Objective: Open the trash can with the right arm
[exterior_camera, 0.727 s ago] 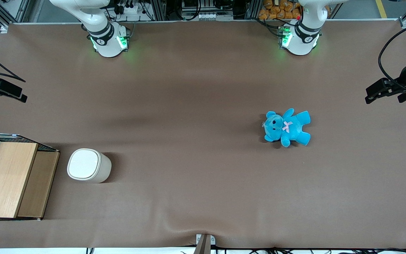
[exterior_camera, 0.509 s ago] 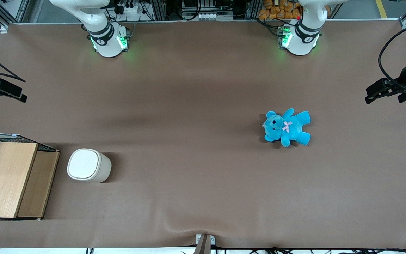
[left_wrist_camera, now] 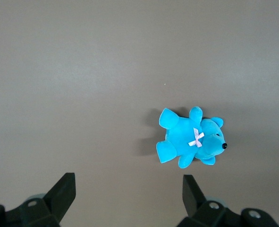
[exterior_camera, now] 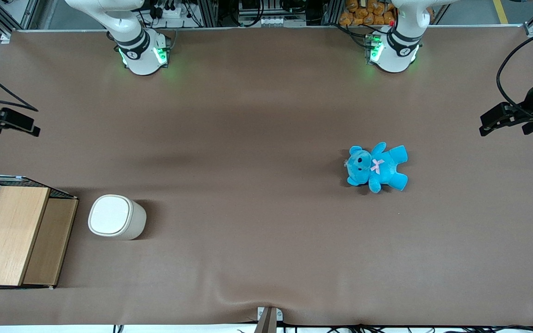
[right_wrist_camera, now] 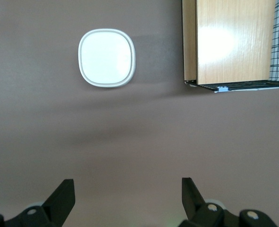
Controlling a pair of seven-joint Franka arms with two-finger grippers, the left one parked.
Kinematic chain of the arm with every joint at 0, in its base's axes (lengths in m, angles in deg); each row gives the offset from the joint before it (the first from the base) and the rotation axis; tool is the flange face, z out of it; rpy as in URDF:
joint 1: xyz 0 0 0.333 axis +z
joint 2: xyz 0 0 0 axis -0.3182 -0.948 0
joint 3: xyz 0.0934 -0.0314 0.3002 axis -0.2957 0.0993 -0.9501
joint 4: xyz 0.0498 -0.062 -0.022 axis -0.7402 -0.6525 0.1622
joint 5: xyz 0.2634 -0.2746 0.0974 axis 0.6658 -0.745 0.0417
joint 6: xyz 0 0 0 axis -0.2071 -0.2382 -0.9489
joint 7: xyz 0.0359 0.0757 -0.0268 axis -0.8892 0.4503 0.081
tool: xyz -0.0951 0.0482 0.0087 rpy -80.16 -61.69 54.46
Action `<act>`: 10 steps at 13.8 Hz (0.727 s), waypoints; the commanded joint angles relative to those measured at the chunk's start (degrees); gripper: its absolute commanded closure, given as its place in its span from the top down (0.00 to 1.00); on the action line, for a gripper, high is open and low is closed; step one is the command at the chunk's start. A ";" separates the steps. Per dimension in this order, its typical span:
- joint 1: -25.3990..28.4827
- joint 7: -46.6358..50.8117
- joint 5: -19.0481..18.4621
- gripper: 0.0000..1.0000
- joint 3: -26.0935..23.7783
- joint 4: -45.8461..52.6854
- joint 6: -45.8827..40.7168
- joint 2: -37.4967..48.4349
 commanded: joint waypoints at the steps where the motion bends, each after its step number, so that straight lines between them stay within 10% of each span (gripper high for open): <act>1: 0.21 0.37 -0.23 1.00 -0.41 0.05 2.57 -0.90; 5: -0.14 -1.21 0.29 0.97 -0.50 1.37 6.27 -6.07; 10: 0.04 -1.92 0.20 0.25 -0.50 5.05 11.90 -12.40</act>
